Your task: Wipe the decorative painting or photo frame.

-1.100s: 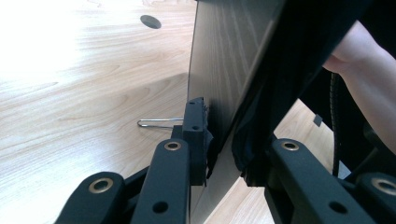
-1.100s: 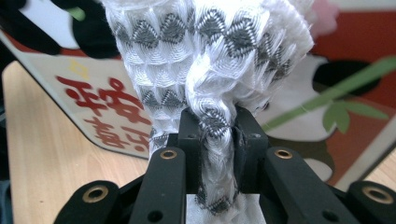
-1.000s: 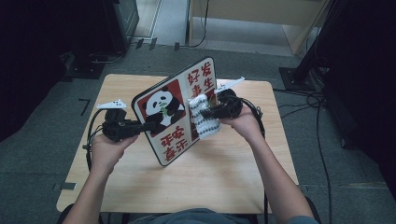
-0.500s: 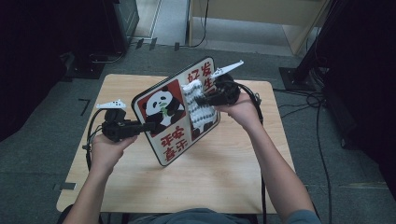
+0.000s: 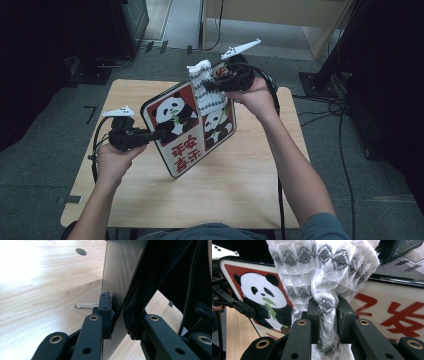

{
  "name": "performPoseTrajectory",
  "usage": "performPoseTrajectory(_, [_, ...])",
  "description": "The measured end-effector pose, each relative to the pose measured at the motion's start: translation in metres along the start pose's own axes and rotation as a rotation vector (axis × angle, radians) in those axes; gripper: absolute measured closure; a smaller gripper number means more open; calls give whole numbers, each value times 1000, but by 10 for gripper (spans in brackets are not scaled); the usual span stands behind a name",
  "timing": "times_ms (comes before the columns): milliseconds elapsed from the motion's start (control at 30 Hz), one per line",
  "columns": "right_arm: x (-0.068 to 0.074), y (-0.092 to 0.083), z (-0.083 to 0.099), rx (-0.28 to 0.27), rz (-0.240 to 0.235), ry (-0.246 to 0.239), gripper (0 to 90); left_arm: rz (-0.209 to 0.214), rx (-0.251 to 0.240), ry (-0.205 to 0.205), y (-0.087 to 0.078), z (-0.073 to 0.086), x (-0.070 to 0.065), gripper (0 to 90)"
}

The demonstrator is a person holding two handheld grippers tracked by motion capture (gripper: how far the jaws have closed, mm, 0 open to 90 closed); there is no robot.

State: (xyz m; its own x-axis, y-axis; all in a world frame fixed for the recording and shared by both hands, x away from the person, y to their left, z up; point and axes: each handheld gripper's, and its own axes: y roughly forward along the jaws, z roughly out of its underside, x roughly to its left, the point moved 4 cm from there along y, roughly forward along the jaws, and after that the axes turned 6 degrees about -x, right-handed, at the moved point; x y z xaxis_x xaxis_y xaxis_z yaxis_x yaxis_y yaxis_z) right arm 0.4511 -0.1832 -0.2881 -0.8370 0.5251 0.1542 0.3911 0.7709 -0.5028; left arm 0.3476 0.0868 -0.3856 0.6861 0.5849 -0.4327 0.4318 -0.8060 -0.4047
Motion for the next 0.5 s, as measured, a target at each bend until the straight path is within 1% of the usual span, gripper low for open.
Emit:
performPoseTrajectory(100, [1,6,2,18,-4,1,764,9,0,-8,0,0,0,771])
performPoseTrajectory(133, [1,7,3,21,-7,-7,765,8,0,-6,0,0,0,770])
performPoseTrajectory(267, [2,10,7,38,-11,-5,764,5,5,-1,0,0,-1,773])
performPoseTrajectory(500, [0,13,14,47,-11,0,765,9,3,2,0,0,0,773])
